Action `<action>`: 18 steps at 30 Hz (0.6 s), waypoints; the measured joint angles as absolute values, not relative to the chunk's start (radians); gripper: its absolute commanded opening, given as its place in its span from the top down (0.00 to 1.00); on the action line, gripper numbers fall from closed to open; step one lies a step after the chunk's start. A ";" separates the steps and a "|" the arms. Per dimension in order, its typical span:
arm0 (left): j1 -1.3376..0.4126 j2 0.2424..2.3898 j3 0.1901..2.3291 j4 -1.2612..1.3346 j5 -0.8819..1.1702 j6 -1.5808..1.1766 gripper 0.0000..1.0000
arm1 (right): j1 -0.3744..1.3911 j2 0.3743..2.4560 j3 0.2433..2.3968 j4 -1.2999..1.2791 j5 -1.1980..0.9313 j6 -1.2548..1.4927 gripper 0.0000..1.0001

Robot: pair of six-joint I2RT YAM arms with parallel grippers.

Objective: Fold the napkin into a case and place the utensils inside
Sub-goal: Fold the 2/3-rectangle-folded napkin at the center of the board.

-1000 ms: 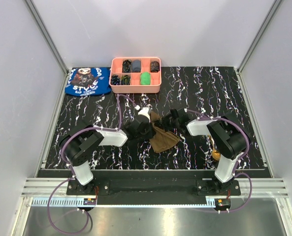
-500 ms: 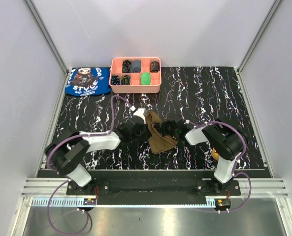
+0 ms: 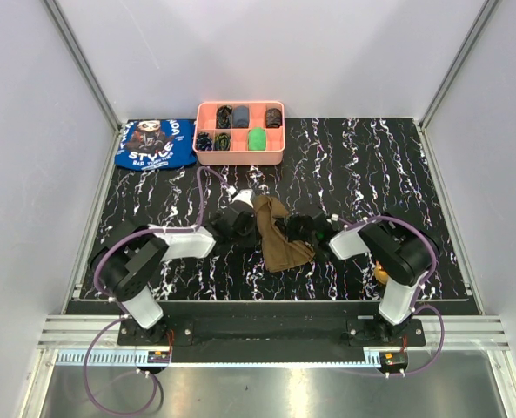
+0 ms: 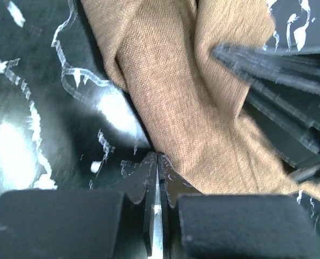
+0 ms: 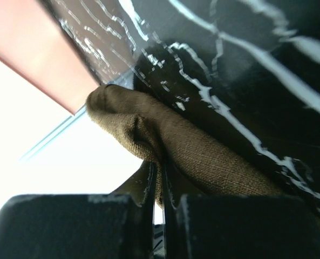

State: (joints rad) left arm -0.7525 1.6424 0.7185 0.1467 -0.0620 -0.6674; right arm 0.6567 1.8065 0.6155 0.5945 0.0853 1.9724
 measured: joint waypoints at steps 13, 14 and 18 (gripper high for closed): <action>-0.749 1.706 0.704 0.314 -0.020 -0.668 0.95 | 0.734 1.803 0.644 0.545 0.224 1.991 0.99; -0.744 1.705 0.701 0.319 -0.013 -0.673 0.95 | 0.735 1.810 0.645 0.547 0.231 1.991 0.97; -0.722 1.665 0.664 0.306 0.016 -0.686 0.89 | 0.738 1.813 0.642 0.559 0.255 1.992 0.89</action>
